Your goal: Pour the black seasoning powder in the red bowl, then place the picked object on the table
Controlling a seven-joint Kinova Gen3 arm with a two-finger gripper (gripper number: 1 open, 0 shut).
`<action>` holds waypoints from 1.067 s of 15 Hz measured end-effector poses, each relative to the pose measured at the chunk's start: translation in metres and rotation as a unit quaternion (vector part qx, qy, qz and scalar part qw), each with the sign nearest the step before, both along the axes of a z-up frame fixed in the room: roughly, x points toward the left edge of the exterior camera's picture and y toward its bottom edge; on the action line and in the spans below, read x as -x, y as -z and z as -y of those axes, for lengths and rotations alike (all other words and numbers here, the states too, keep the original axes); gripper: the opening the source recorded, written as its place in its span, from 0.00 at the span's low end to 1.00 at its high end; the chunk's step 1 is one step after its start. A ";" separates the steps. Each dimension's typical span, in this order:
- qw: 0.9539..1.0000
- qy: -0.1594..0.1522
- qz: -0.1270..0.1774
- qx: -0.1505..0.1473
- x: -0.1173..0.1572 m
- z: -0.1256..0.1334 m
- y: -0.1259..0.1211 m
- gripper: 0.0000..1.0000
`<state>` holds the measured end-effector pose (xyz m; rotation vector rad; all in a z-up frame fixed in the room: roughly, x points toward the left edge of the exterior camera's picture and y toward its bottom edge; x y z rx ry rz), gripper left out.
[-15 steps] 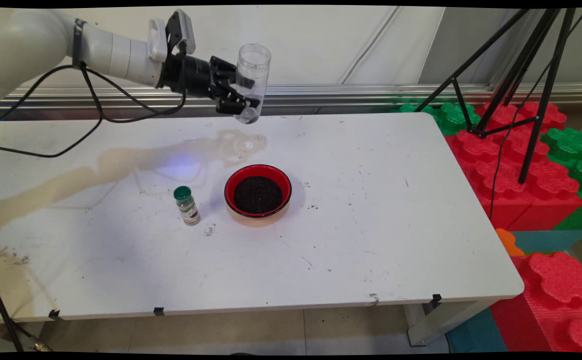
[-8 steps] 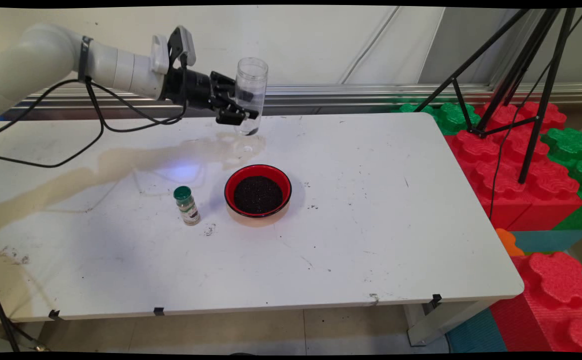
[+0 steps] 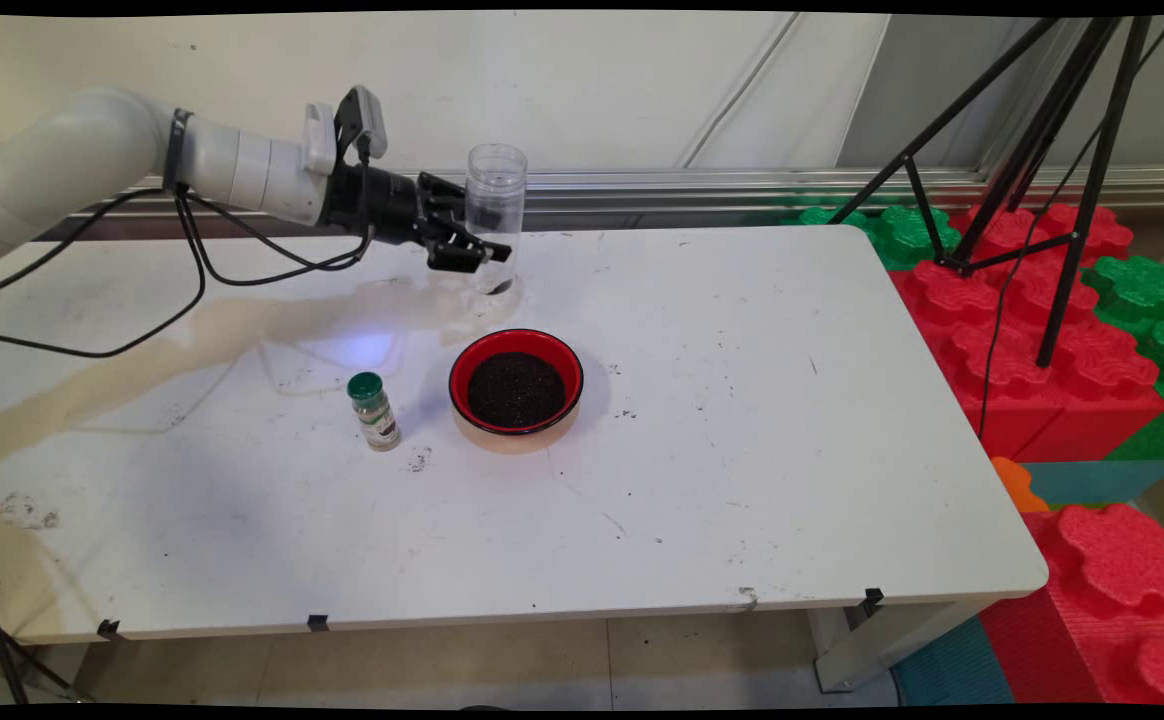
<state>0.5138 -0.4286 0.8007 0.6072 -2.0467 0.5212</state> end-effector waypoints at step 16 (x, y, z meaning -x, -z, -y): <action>0.999 -0.009 -0.018 -0.037 -0.021 0.000 0.051 0.00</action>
